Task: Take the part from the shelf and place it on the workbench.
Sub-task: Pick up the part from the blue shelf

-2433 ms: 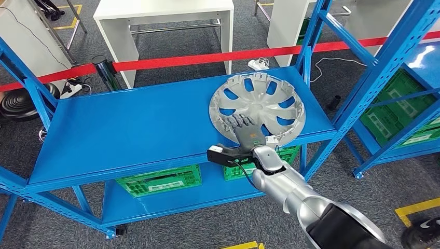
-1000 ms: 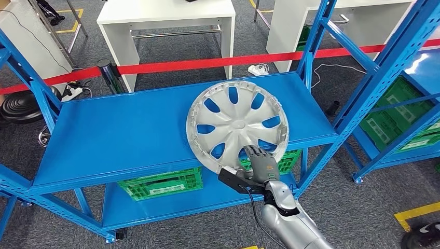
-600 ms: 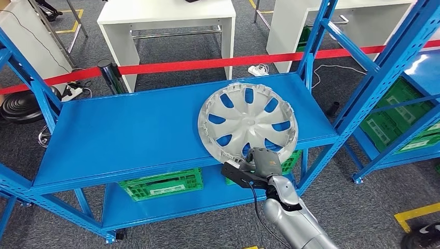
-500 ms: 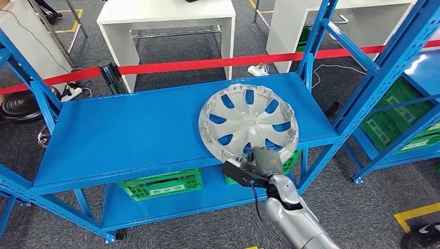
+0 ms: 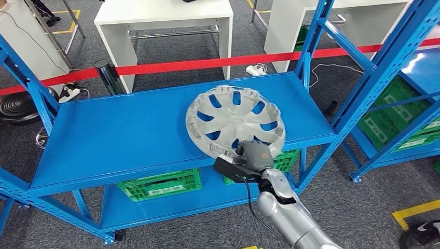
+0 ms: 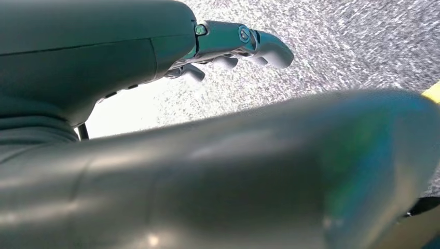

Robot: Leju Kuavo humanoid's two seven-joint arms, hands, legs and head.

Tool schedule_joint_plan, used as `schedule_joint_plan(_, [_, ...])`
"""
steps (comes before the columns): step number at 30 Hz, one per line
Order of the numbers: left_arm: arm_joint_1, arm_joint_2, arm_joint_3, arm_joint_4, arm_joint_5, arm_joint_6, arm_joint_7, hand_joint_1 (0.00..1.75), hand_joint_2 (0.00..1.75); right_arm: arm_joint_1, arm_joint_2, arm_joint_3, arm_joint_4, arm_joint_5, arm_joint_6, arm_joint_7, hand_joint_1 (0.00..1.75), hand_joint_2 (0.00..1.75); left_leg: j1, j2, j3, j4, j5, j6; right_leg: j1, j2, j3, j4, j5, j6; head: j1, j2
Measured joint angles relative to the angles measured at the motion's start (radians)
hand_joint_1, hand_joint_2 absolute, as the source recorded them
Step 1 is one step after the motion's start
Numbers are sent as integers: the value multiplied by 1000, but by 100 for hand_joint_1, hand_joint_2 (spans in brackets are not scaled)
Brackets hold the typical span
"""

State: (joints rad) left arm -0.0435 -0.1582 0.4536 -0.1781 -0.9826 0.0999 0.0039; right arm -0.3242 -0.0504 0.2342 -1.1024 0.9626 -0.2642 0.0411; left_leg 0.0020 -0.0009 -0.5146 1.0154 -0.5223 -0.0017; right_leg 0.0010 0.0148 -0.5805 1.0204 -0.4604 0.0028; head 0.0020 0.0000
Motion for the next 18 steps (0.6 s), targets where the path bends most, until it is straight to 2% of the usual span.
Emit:
schedule_joint_plan(6, [-15,1,0,-1,-9,-2,-13,0,0,-124,33,97,-86,-97,-4,-41,175,175,1,-3,-4,0,2,-3,0,-1,-5,2,1,0,0,0])
schedule_joint_plan(13, [-21,7,0,-1,-9,0,-28,0,0,-281,35,190,-202,-161,-17,-47,175,175,1,-4,-6,0,3,-3,0,-1,-8,3,0,-1,0,0])
schedule_joint_plan(17, [-20,9,0,-1,-1,-2,-40,0,175,-325,35,234,-270,-170,-20,-50,175,175,1,-5,-9,0,2,-3,0,-2,-10,3,0,-1,0,0])
schedule_joint_plan(18, [-19,9,0,-1,-1,-3,-42,0,175,-334,35,245,-284,-173,-21,-52,175,175,1,-5,-9,0,2,-3,0,-2,-10,2,0,-1,0,0])
